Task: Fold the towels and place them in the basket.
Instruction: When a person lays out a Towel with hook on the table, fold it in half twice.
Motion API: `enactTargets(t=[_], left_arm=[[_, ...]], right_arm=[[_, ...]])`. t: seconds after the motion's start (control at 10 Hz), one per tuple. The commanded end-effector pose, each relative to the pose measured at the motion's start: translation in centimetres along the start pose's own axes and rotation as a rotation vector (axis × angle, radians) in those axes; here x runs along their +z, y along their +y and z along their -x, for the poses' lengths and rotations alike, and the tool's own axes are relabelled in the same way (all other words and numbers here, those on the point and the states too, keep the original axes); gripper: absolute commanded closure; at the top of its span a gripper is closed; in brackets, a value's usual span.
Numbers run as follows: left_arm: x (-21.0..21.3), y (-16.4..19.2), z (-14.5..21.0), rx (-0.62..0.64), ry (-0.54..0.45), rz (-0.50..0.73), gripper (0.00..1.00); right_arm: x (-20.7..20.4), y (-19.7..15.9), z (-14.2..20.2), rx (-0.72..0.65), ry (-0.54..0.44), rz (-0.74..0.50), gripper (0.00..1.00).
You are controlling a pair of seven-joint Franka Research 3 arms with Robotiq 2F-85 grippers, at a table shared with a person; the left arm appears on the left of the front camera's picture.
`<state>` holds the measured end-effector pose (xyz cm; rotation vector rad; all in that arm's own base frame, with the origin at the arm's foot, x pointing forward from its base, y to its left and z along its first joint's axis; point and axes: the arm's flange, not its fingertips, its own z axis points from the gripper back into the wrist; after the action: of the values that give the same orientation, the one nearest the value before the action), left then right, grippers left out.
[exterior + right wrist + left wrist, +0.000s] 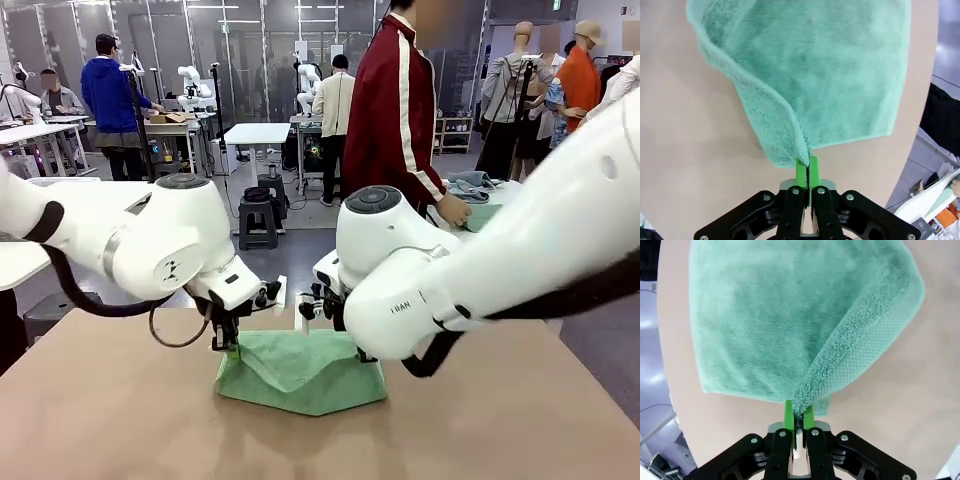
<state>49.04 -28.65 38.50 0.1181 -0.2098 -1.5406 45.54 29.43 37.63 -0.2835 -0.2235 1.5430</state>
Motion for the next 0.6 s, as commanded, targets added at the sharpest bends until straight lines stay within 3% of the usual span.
enactTargets(t=[0.0, 0.2, 0.5], left_arm=[[-0.2, 3.1, -1.0, 0.019, 0.044, 0.02, 0.92], [0.1, 7.0, -0.4, 0.072, 0.058, 0.007, 0.92], [0.2, 7.9, 0.3, 0.083, 0.07, -0.004, 0.92]], right_arm=[[-0.8, -2.8, -0.9, -0.002, 0.033, -0.001, 0.98], [-1.4, -6.3, -0.2, -0.014, 0.044, -0.003, 0.98], [-1.7, -7.2, 0.5, -0.014, 0.047, 0.004, 0.98]])
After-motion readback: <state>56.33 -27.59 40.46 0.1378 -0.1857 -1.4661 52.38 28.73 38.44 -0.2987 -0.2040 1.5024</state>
